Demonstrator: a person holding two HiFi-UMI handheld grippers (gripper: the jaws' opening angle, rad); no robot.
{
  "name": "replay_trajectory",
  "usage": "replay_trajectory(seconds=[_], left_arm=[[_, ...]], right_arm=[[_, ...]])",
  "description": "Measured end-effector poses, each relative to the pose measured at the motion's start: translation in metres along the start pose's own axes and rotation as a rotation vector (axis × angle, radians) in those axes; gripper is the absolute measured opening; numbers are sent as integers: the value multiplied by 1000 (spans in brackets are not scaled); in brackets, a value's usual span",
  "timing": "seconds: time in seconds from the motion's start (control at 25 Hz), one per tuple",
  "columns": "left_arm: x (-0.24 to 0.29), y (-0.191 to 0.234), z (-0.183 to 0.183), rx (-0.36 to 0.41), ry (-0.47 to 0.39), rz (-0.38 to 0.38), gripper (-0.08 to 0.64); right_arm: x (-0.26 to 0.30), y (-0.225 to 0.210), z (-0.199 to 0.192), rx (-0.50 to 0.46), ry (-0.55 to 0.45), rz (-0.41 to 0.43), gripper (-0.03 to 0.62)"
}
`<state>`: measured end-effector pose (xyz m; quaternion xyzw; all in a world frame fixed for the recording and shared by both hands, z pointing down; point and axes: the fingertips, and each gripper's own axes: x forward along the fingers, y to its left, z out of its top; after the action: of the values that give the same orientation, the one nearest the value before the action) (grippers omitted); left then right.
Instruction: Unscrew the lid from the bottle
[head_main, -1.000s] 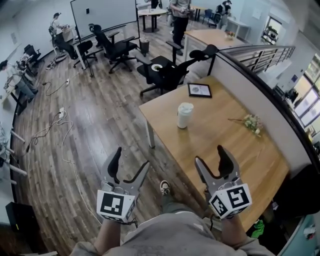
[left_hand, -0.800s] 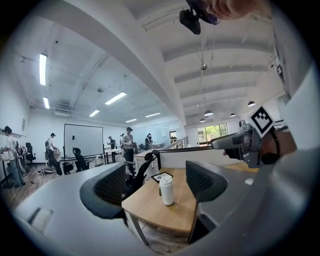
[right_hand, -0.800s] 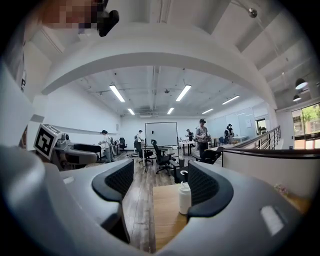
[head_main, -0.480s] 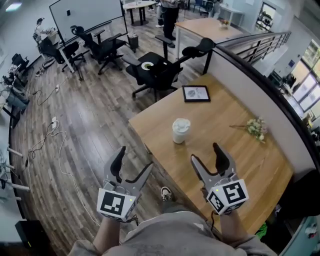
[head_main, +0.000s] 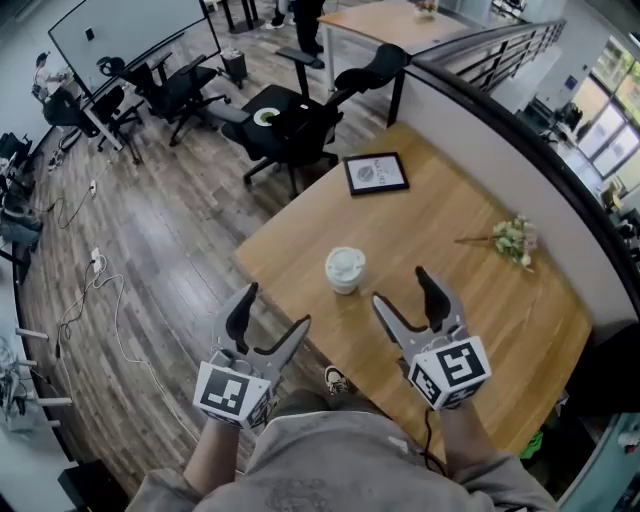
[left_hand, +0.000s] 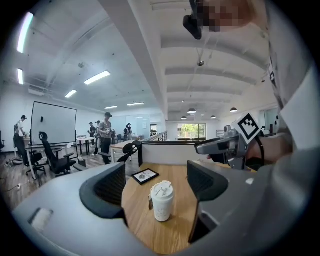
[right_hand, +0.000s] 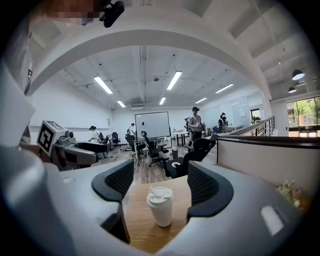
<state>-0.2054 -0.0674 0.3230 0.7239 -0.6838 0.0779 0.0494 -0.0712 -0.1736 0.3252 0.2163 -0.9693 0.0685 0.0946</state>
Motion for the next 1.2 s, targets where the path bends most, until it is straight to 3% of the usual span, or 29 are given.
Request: replay_trajectory(seconds=[0.32,0.48,0.6,0.76,1.2], left_arm=[[56,-5,-24,97,74,-154,388],[82,1,-39,29,86,-225,390],[99,1,-46,74,87,-283,391],[117,0,-61,143,102,-396,393],[146,-4,-111,222,138,-717,397]], right_arm=[[12,-26,-14,49,27,-52,327],[21,-31,-23,64,32,-88,327],[29,-35,-31,82,40,-127,327],[44,-34,-44,116,54,-182,327],[75,-20,-78,210,76,-343,327]])
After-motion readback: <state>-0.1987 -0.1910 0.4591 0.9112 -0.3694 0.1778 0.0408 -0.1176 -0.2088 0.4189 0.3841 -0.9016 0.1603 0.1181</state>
